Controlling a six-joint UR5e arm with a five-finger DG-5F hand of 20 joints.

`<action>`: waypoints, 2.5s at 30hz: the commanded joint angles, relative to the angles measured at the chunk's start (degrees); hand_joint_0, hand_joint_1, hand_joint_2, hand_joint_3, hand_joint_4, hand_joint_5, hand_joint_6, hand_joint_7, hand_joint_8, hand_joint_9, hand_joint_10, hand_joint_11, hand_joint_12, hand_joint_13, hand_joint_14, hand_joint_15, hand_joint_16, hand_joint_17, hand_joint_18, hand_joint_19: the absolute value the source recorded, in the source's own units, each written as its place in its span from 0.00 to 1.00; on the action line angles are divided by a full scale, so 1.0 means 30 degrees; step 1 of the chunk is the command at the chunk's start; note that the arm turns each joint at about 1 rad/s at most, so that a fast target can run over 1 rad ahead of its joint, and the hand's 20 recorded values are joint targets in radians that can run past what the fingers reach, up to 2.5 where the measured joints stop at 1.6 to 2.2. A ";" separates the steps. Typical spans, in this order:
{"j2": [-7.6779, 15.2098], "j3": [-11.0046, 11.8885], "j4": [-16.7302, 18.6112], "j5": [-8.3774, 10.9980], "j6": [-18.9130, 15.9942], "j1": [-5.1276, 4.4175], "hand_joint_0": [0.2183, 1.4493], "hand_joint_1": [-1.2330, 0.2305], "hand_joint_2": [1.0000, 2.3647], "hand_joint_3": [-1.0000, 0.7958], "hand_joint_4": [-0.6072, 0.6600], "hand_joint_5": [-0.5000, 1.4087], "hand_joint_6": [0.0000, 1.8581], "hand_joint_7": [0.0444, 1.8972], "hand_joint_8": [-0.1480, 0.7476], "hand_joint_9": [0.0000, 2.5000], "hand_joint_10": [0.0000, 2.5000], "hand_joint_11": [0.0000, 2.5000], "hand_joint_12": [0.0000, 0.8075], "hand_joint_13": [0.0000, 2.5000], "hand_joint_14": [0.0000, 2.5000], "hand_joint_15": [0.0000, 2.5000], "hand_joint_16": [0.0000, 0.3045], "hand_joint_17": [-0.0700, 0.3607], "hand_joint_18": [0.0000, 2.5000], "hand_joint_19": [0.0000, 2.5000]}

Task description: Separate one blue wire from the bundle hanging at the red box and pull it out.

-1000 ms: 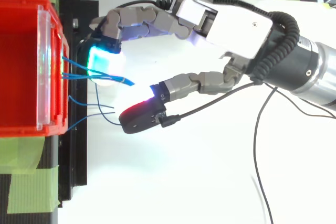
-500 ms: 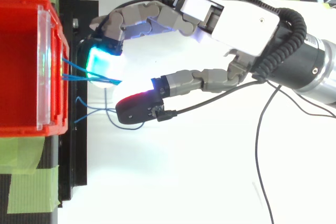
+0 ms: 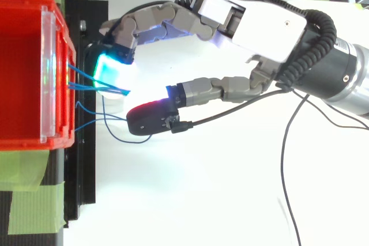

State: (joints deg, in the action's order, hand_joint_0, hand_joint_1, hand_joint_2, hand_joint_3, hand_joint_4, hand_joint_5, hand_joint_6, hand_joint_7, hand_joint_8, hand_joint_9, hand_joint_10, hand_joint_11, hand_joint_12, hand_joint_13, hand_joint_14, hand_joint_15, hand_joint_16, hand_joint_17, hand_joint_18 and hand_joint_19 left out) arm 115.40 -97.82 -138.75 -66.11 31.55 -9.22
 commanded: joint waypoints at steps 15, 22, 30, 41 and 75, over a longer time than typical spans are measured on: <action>0.0000 0.0000 -0.0859 -0.1692 -0.1171 -0.0091 0.32 0.32 0.02 0.46 0.64 0.18 0.44 0.43 0.55 0.25 0.00 0.09 0.52 0.20 0.00 0.09 0.18 0.44 0.23 0.10; 0.0000 0.0000 -0.0830 -0.2102 -0.1787 0.0085 0.30 0.33 0.01 0.51 0.63 0.18 0.45 0.43 0.57 0.26 0.00 0.09 0.54 0.21 0.00 0.10 0.18 0.45 0.25 0.10; -0.0674 0.0000 -0.1035 -0.2630 -0.2255 0.0261 0.31 0.33 0.01 0.51 0.64 0.18 0.45 0.43 0.59 0.29 0.00 0.13 0.56 0.24 0.00 0.12 0.19 0.46 0.27 0.10; -0.1348 0.0000 -0.2500 -0.2630 -0.2519 0.0437 0.31 0.34 0.01 0.50 0.64 0.18 0.45 0.43 0.61 0.33 0.00 0.16 0.57 0.37 0.01 0.20 0.17 0.44 0.30 0.11; -0.1465 0.0000 -0.4140 -0.2600 -1.2626 0.0407 0.32 0.34 0.02 0.50 0.64 0.18 0.45 0.44 0.60 0.31 0.01 0.18 0.72 0.49 0.01 0.23 0.16 0.41 0.32 0.11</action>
State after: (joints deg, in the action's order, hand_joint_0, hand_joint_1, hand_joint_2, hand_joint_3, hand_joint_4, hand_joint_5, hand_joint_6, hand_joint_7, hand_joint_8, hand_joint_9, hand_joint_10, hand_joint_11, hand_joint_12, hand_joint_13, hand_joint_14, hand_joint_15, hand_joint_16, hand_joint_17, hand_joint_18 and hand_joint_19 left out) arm 111.01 -97.82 -150.83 -73.94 -3.13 -7.95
